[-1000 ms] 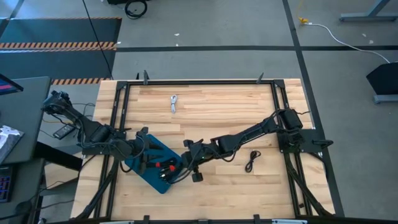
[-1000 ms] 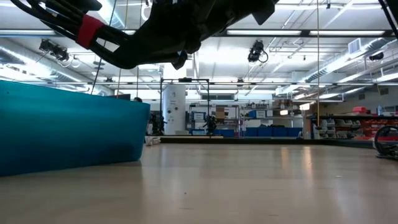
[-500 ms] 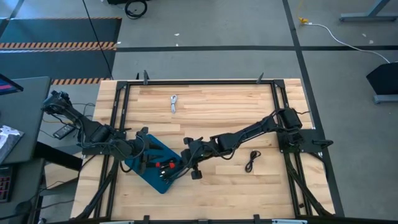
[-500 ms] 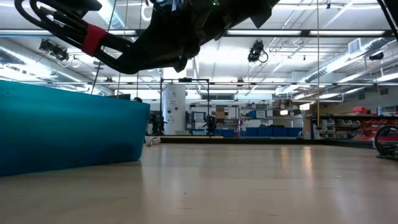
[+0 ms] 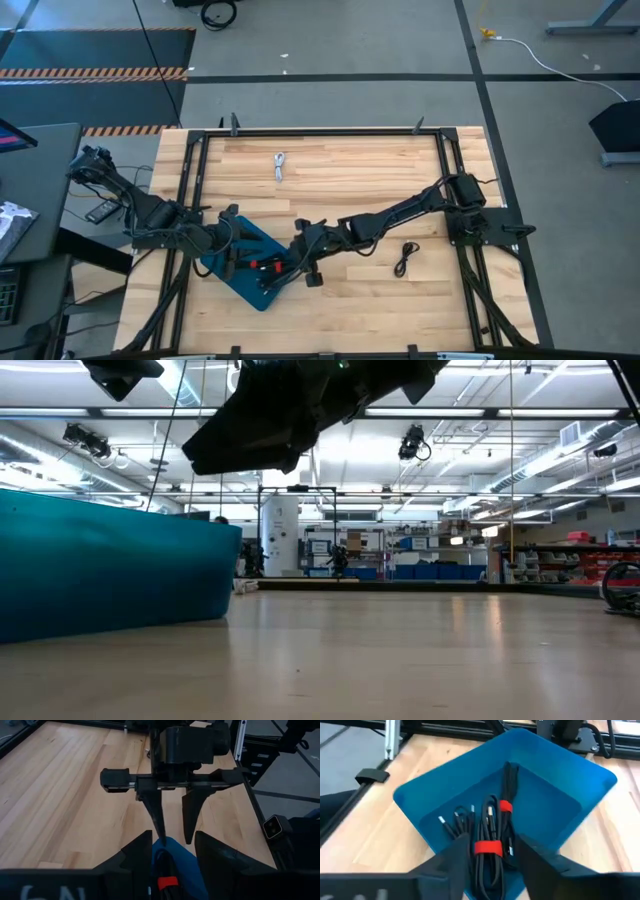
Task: Pick and place USB-C Cables
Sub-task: Put the black charger cable into the blue bin, then put the white charger cable into the blue bin
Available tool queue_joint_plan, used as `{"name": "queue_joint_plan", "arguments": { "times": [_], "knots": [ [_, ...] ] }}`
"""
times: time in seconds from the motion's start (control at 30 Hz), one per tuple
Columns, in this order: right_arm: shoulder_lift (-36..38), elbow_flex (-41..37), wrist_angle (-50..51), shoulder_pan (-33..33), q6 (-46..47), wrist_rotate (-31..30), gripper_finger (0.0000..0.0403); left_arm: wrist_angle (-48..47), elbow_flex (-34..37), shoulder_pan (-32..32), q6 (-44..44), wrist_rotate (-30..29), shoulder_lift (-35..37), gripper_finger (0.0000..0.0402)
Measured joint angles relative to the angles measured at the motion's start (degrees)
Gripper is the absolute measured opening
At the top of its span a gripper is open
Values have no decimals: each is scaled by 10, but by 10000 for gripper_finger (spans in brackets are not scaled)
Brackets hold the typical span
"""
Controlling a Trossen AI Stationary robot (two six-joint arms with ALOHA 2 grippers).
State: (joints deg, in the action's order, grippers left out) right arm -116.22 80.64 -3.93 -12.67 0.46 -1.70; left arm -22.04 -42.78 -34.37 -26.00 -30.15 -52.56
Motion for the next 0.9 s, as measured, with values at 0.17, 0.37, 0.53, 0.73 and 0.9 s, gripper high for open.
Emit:
{"name": "queue_joint_plan", "arguments": {
  "times": [0.17, 0.37, 0.53, 0.73, 0.9],
  "knots": [
    [14, 0, 69, 0, -2, -47, 218, 0, 0, 0, 0, 0, 0, 156],
    [75, 0, 274, 4, 43, -48, 235, 2, 0, 0, 26, -39, 0, 156],
    [128, 0, 460, 3, 111, -47, 228, 34, 0, 10, 89, -129, 0, 156],
    [151, 0, 685, -10, 270, -47, 217, 88, 0, 33, 183, -135, 0, 156],
    [151, 0, 769, -42, 364, -44, 213, 98, 0, 46, 211, -133, 0, 156]
  ]
}}
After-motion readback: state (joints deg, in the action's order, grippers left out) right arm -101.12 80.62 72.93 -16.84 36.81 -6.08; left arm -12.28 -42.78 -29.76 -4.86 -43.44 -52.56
